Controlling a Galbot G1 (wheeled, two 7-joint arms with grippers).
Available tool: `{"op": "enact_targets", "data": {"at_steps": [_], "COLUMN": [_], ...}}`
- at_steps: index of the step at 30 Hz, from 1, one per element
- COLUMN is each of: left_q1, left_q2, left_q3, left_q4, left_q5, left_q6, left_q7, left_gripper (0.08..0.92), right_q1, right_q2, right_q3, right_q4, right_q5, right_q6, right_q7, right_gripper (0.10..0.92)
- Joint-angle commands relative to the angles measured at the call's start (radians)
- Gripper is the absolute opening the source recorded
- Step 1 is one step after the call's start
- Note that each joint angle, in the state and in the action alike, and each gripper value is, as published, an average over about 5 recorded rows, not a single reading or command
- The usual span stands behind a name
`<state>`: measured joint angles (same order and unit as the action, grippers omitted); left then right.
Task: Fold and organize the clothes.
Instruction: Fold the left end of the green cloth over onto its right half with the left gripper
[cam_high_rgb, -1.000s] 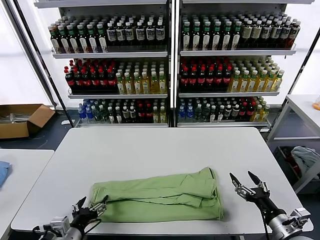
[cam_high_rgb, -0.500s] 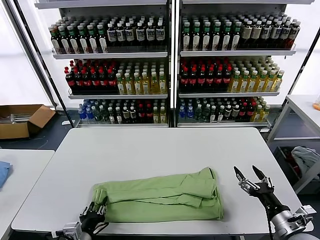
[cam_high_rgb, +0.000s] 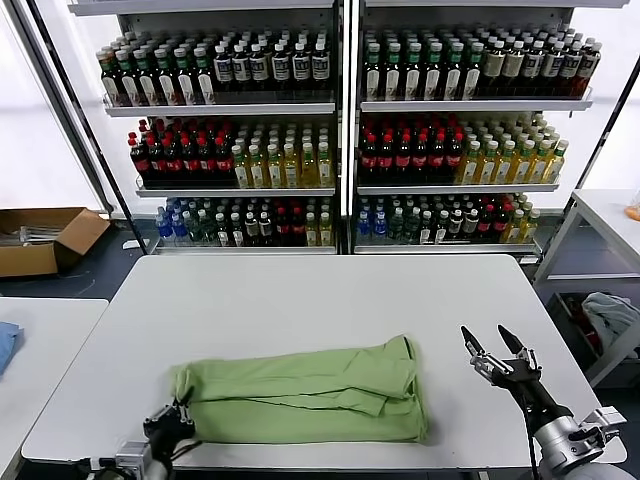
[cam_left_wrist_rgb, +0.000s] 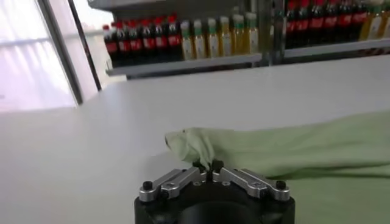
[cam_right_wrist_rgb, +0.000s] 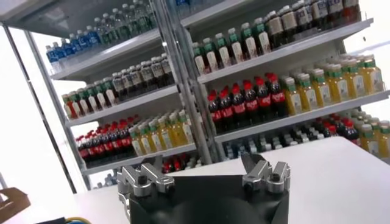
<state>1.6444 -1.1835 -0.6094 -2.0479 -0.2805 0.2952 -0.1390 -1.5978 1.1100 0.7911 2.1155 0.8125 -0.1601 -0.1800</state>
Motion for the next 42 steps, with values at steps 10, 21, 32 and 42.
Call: {"op": "enact_targets", "data": {"at_steps": [10, 21, 32, 42], "left_q1": [-0.071, -0.106, -0.093, -0.074], "left_q2": [0.418, 0.282, 0.135, 0.053], "left_q3": [-0.547, -0.327, 0.025, 0.203], "left_q4": [0.315, -0.101, -0.146, -0.051], "left_q5": [-0.175, -0.219, -0.029, 0.169], "left_q6": [-0.062, 0.111, 0.062, 0.018], "left_q7": [0.152, 0.119, 0.161, 0.220], "left_gripper": [0.099, 0.099, 0.099, 0.099], "right_q1": [-0.011, -0.035, -0.035, -0.016], "right_q2": [0.003, -0.006, -0.005, -0.002], "right_q3": [-0.004, 0.007, -0.001, -0.031], "right_q4": [0.034, 0.069, 0.069, 0.072], "right_q5": [0.000, -0.002, -0.014, -0.037], "right_q6": [-0.004, -0.012, -0.014, -0.016], "right_q7": [0.005, 0.006, 0.006, 0.006], "right_gripper": [0.823, 0.823, 0.823, 0.823]}}
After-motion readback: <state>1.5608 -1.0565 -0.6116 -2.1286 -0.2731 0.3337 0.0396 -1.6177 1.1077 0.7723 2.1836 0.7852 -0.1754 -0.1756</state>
